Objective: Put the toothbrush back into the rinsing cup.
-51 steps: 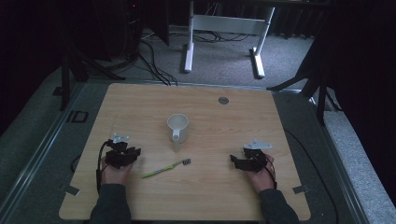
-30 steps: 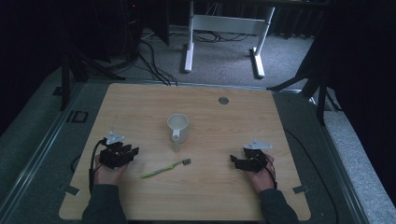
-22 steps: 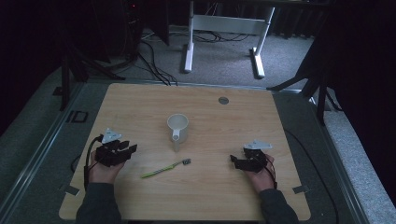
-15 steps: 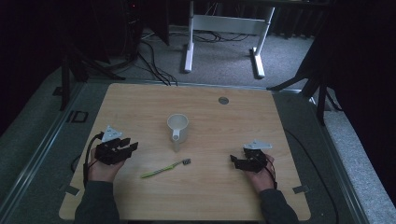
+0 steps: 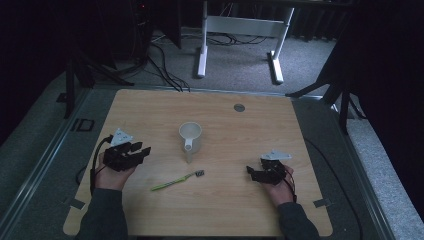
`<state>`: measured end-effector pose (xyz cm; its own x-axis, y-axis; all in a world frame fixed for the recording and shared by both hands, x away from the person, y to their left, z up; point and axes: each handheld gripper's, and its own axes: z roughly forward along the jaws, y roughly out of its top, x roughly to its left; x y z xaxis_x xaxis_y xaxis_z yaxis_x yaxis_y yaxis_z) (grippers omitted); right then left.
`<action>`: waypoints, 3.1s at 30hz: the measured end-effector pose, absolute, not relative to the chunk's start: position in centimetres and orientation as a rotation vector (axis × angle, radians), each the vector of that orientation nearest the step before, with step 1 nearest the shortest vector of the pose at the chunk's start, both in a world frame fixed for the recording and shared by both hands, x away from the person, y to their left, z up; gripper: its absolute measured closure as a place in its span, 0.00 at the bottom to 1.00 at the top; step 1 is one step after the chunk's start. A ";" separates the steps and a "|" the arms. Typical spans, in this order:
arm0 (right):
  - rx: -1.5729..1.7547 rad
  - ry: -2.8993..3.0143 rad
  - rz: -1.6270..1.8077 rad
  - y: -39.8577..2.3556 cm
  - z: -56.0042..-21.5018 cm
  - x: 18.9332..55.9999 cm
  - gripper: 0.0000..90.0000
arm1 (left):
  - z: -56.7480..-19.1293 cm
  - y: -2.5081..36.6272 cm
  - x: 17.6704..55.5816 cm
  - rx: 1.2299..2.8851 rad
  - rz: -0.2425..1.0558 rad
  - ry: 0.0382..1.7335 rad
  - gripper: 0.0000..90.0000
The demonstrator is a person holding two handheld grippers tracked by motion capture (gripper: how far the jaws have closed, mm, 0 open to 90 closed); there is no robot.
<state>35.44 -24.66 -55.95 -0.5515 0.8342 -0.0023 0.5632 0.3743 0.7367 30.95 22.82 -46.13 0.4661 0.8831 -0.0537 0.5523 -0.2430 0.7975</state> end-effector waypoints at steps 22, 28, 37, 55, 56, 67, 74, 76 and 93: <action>1.219 2.265 0.993 -24.6 -55.9 35.4 0.32 | -43.4 22.6 31.8 1.982 0.551 1.103 0.67; 1.220 2.265 0.994 -24.6 -55.9 35.4 0.32 | -42.8 22.7 31.8 1.985 0.562 1.095 0.68; 1.218 2.265 0.993 -24.7 -55.9 35.4 0.32 | -42.0 22.9 31.9 1.981 0.558 1.082 0.68; 1.221 2.266 0.994 -24.6 -55.9 35.4 0.31 | -40.7 22.4 32.5 1.994 0.558 1.068 0.67; 1.222 2.266 0.994 -24.6 -55.9 35.4 0.31 | -40.6 22.4 32.5 1.997 0.560 1.066 0.67; 1.216 2.266 0.994 -24.6 -55.9 35.4 0.31 | -40.0 22.4 32.6 1.996 0.564 1.062 0.67; 1.219 2.268 0.993 -24.6 -55.9 35.4 0.31 | -39.3 22.1 32.9 2.009 0.573 1.047 0.67; 1.220 2.268 0.993 -24.6 -55.9 35.4 0.31 | -39.1 22.0 33.0 2.011 0.577 1.042 0.67; 1.218 2.268 0.993 -24.6 -55.9 35.4 0.31 | -38.3 21.0 33.7 2.043 0.571 1.016 0.67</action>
